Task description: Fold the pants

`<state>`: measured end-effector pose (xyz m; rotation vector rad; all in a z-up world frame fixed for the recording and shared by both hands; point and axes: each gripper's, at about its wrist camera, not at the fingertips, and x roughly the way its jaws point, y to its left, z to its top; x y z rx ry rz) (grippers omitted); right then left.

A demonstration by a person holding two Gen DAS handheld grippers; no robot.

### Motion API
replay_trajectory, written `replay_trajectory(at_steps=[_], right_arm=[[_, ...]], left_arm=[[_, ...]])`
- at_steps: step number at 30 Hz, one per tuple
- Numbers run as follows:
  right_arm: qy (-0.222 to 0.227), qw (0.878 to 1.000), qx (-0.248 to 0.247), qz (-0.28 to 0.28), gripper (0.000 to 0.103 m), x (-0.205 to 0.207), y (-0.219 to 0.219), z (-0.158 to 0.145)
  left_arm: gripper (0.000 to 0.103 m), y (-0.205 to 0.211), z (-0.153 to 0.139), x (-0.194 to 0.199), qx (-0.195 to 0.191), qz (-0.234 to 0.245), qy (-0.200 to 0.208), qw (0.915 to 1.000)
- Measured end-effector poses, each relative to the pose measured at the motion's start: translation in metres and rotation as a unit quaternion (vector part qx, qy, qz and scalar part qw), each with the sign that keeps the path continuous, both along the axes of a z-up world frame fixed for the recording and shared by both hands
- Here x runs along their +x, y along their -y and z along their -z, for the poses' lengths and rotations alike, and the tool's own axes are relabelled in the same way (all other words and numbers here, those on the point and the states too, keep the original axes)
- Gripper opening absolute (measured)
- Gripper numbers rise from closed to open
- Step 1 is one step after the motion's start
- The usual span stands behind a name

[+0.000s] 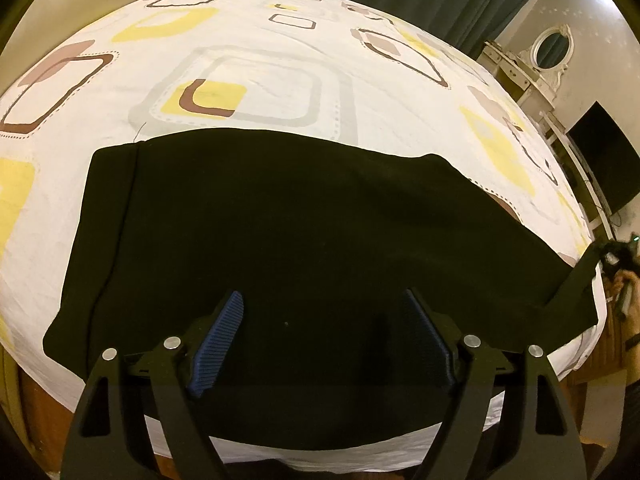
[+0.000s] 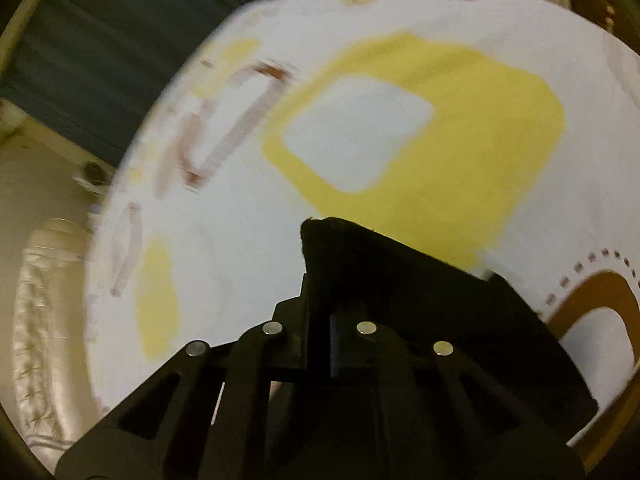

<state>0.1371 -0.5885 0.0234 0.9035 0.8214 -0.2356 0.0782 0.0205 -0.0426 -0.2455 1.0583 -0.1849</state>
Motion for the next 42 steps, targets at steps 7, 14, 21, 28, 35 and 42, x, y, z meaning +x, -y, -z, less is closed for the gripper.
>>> replay_trajectory(at_steps=[7, 14, 21, 28, 35, 42], right_arm=[[0.206, 0.976, 0.066, -0.026, 0.006, -0.057, 0.013, -0.050], [0.120, 0.988, 0.094, 0.034, 0.005, -0.151, 0.040, 0.026], [0.076, 0.989, 0.112, 0.063, 0.005, -0.178, 0.042, 0.085], [0.058, 0.997, 0.019, 0.047, 0.044, -0.183, 0.055, 0.044], [0.016, 0.998, 0.017, -0.061, 0.049, -0.114, 0.083, 0.054], [-0.020, 0.988, -0.012, -0.150, 0.016, -0.066, 0.057, 0.060]], left_arm=[[0.080, 0.003, 0.001, -0.003, 0.011, 0.002, 0.006, 0.9999], [0.081, 0.004, 0.002, -0.004, 0.014, 0.004, 0.009, 0.9998], [0.081, 0.006, 0.001, -0.006, 0.015, 0.001, 0.009, 0.9998], [0.081, 0.005, 0.002, -0.006, 0.010, 0.002, 0.010, 0.9999], [0.081, 0.011, 0.003, -0.008, 0.026, 0.004, 0.015, 0.9995], [0.084, 0.016, 0.005, -0.006, 0.040, 0.003, 0.012, 0.9991]])
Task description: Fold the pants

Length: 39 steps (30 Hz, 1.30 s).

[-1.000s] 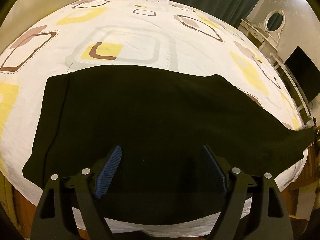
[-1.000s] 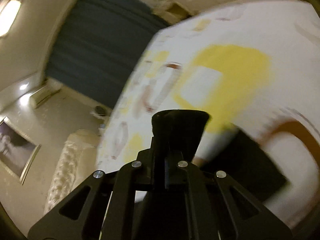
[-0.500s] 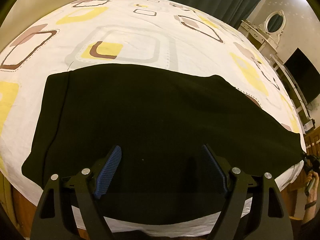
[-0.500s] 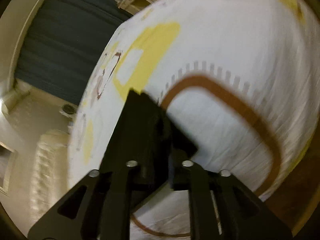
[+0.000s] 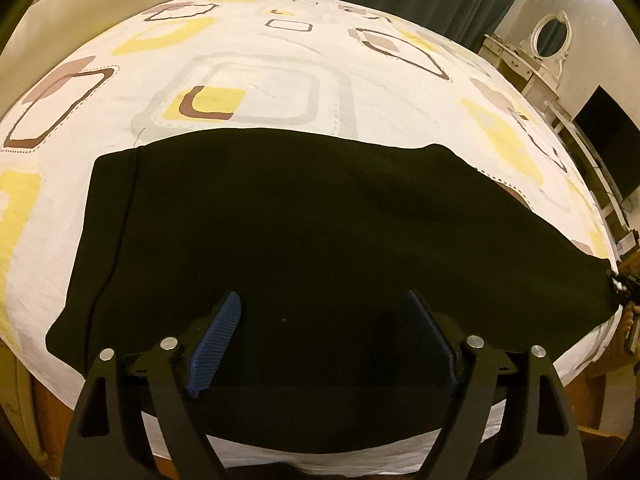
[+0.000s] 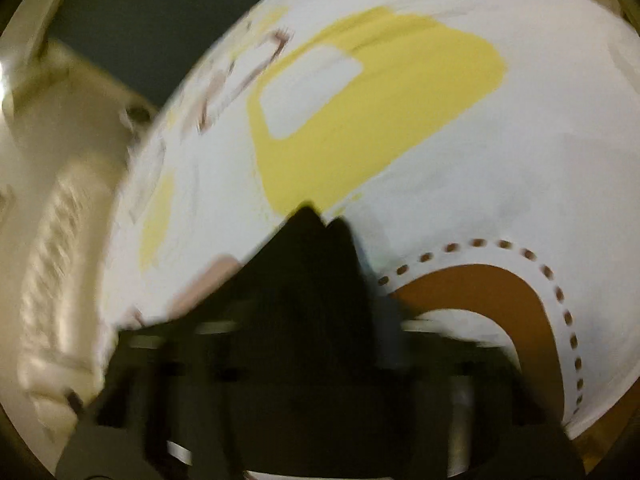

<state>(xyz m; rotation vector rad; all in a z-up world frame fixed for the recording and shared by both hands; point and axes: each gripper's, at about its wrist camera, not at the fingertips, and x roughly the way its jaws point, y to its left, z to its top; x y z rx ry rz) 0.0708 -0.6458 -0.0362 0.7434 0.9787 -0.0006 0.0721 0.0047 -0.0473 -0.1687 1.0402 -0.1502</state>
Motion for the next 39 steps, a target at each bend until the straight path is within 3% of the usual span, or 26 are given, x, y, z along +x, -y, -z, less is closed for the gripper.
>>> replay_trajectory(at_steps=[3, 6, 7, 9, 12, 15, 18, 20, 21, 23, 26, 28, 32, 39], right_arm=[[-0.007, 0.998, -0.057, -0.019, 0.013, 0.005, -0.014, -0.009], [0.025, 0.997, -0.073, 0.019, 0.011, -0.009, -0.004, -0.018], [0.010, 0.996, -0.074, 0.040, 0.011, -0.010, 0.003, -0.007], [0.012, 0.998, -0.035, 0.058, 0.012, -0.015, 0.011, 0.012], [0.023, 0.997, -0.010, 0.076, 0.015, -0.018, 0.018, 0.009], [0.028, 0.991, -0.099, 0.080, 0.018, -0.017, 0.002, -0.026], [0.072, 0.991, -0.114, 0.021, 0.019, -0.001, -0.040, -0.057], [0.096, 0.988, -0.087, -0.079, 0.020, 0.021, -0.089, -0.067], [0.101, 0.985, -0.077, -0.121, 0.020, 0.029, -0.111, -0.068], [0.110, 0.966, -0.060, -0.227, 0.020, 0.049, -0.174, -0.067], [0.108, 0.925, -0.067, -0.357, 0.020, 0.070, -0.260, -0.060], [0.093, 0.904, -0.074, -0.411, 0.020, 0.082, -0.299, -0.052], [0.067, 0.875, -0.103, -0.468, 0.020, 0.093, -0.339, -0.041], [0.041, 0.851, -0.148, -0.502, 0.020, 0.096, -0.356, -0.032]], left_arm=[[0.084, 0.003, 0.001, 0.000, 0.011, 0.000, 0.002, 0.9999], [0.084, 0.006, 0.002, -0.001, 0.022, 0.005, 0.006, 0.9997], [0.084, 0.007, 0.002, -0.001, 0.024, 0.009, 0.008, 0.9996], [0.084, 0.009, 0.004, -0.002, 0.034, 0.016, 0.012, 0.9992], [0.084, 0.010, 0.004, -0.002, 0.042, 0.020, 0.017, 0.9988], [0.084, 0.010, 0.003, -0.002, 0.044, 0.025, 0.020, 0.9985], [0.084, 0.009, 0.002, -0.002, 0.038, 0.026, 0.021, 0.9987], [0.084, 0.007, 0.002, -0.001, 0.029, 0.023, 0.021, 0.9991], [0.084, 0.006, 0.002, -0.002, 0.026, 0.022, 0.021, 0.9992], [0.084, 0.005, 0.001, -0.002, 0.019, 0.020, 0.023, 0.9993], [0.084, 0.004, 0.001, -0.004, 0.016, 0.023, 0.025, 0.9993], [0.084, 0.004, 0.001, -0.004, 0.015, 0.025, 0.026, 0.9992], [0.084, 0.000, 0.001, -0.003, 0.003, 0.024, 0.025, 0.9994], [0.084, -0.004, 0.001, -0.001, -0.009, 0.020, 0.023, 0.9995]])
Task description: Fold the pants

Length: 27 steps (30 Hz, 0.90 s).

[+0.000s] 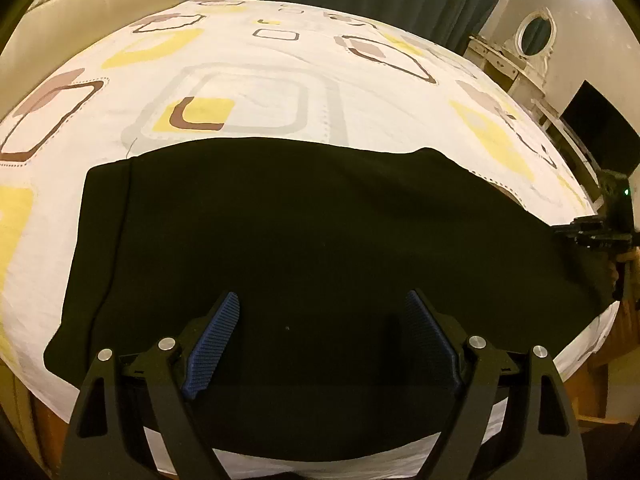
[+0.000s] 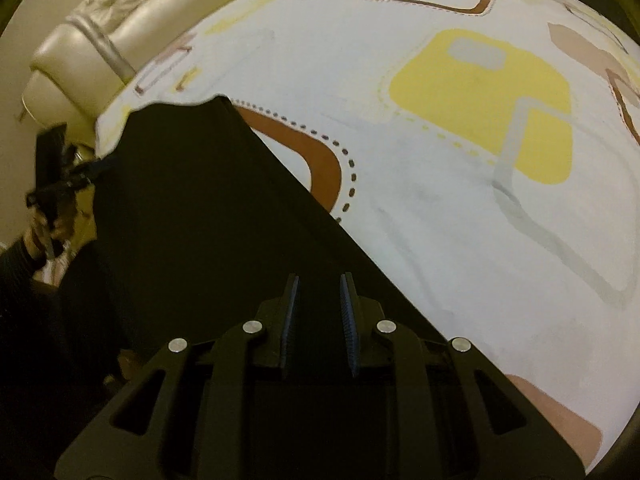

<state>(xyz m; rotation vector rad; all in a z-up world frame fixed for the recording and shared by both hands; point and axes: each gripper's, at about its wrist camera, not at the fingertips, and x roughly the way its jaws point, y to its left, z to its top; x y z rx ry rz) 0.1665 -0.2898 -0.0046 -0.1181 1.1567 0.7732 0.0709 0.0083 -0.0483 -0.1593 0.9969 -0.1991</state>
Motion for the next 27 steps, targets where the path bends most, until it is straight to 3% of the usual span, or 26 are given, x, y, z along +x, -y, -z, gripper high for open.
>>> replay_trajectory(at_steps=[2, 6, 7, 8, 9, 10, 11, 16, 20, 23, 25, 27], right_arm=[[0.007, 1.000, -0.008, -0.006, 0.021, 0.001, -0.003, -0.001], [0.012, 1.000, -0.015, -0.007, 0.038, 0.004, -0.004, -0.001], [0.007, 1.000, -0.019, -0.011, 0.038, 0.005, -0.005, 0.001], [0.001, 1.000, -0.023, -0.013, 0.036, 0.006, -0.007, 0.004], [0.000, 0.999, -0.031, -0.017, 0.028, 0.005, -0.011, 0.007], [0.007, 0.999, -0.040, -0.019, 0.012, 0.004, -0.012, 0.007], [0.010, 0.999, -0.041, -0.020, 0.009, 0.004, -0.013, 0.006], [0.052, 0.998, -0.037, 0.007, 0.006, 0.001, -0.008, -0.010], [0.037, 0.998, -0.038, 0.022, 0.006, 0.010, -0.002, 0.002], [0.027, 0.999, -0.036, 0.031, 0.014, 0.014, -0.002, 0.010], [0.025, 0.997, -0.037, 0.063, 0.048, 0.017, 0.011, 0.009], [0.024, 0.996, -0.037, 0.080, 0.049, 0.016, 0.023, 0.011]], left_arm=[[0.084, 0.000, 0.000, 0.000, 0.000, 0.000, 0.000, 1.0000], [0.084, 0.002, 0.000, 0.000, 0.006, 0.001, 0.002, 1.0000], [0.084, 0.002, 0.000, 0.000, 0.008, 0.002, 0.003, 1.0000], [0.084, 0.002, 0.000, -0.001, 0.009, 0.002, 0.003, 1.0000], [0.084, 0.002, 0.000, -0.001, 0.010, 0.002, 0.003, 0.9999], [0.084, 0.002, 0.001, 0.000, 0.009, 0.002, 0.003, 1.0000], [0.084, 0.002, 0.001, -0.001, 0.009, 0.001, 0.003, 1.0000], [0.084, 0.002, 0.000, 0.000, 0.007, 0.001, 0.002, 1.0000], [0.084, 0.003, 0.001, 0.000, 0.009, 0.003, 0.003, 0.9999], [0.084, 0.004, 0.002, -0.001, 0.018, 0.008, 0.006, 0.9998], [0.084, 0.005, 0.002, -0.001, 0.023, 0.010, 0.008, 0.9997], [0.084, 0.006, 0.002, -0.002, 0.028, 0.012, 0.009, 0.9995]])
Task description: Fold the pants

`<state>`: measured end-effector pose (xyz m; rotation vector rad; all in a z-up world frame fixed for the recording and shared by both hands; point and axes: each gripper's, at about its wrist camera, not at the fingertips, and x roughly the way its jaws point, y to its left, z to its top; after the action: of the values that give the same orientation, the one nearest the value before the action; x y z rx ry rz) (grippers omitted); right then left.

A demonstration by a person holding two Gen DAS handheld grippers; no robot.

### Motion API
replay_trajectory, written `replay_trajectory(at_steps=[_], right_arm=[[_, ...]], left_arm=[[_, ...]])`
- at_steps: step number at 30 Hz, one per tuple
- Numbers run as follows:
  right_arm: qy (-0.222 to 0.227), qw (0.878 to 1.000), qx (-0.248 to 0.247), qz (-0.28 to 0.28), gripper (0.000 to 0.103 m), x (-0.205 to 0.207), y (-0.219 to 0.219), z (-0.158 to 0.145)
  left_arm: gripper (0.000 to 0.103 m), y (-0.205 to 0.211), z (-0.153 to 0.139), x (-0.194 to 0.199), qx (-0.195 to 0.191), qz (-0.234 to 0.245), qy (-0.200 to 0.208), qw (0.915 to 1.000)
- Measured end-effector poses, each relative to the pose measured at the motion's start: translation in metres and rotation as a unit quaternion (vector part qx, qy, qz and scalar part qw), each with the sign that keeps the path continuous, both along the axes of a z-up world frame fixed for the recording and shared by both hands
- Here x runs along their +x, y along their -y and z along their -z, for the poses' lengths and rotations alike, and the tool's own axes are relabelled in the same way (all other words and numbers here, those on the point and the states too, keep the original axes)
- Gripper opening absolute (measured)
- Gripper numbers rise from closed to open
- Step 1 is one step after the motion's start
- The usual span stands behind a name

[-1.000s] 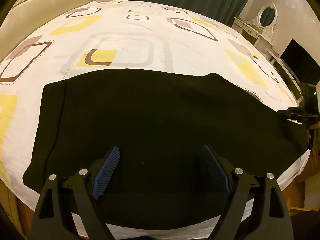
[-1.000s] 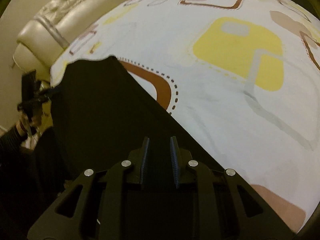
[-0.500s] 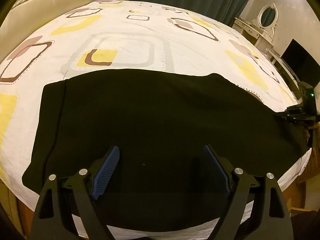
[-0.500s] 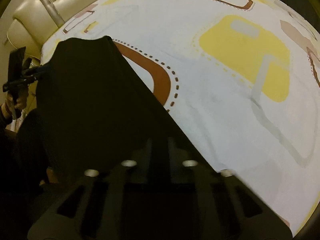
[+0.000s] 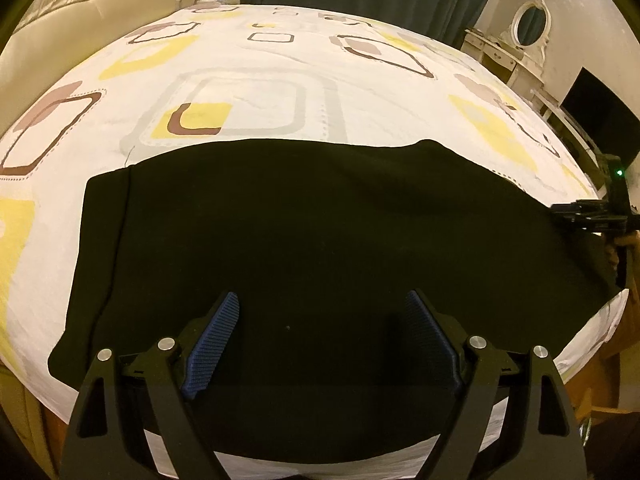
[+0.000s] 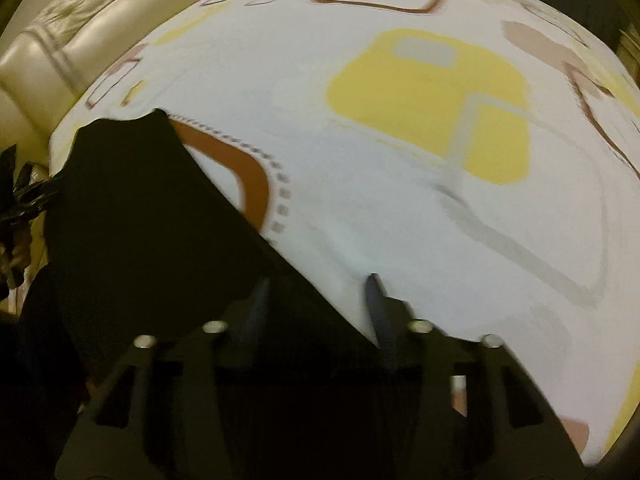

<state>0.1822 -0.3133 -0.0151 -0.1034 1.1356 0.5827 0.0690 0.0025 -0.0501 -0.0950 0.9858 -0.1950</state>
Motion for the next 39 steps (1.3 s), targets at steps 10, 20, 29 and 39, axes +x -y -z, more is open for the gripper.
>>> replay_trajectory(at_steps=[10, 20, 29, 39], right_arm=[[0.046, 0.947, 0.142, 0.284, 0.050, -0.087, 0.203, -0.034], [0.018, 0.784, 0.299, 0.543, 0.050, -0.226, 0.369, 0.019], [0.006, 0.738, 0.388, 0.552, 0.054, -0.248, 0.344, 0.056], [0.015, 0.728, 0.406, 0.552, 0.052, -0.233, 0.320, 0.061]], left_arm=[[0.084, -0.013, -0.013, 0.001, -0.003, -0.027, 0.018, 0.9995], [0.084, -0.022, -0.007, 0.003, -0.004, -0.045, 0.006, 0.9990], [0.084, -0.023, -0.004, 0.003, -0.001, -0.043, 0.004, 0.9991], [0.086, -0.022, -0.002, 0.004, 0.001, -0.042, 0.002, 0.9991]])
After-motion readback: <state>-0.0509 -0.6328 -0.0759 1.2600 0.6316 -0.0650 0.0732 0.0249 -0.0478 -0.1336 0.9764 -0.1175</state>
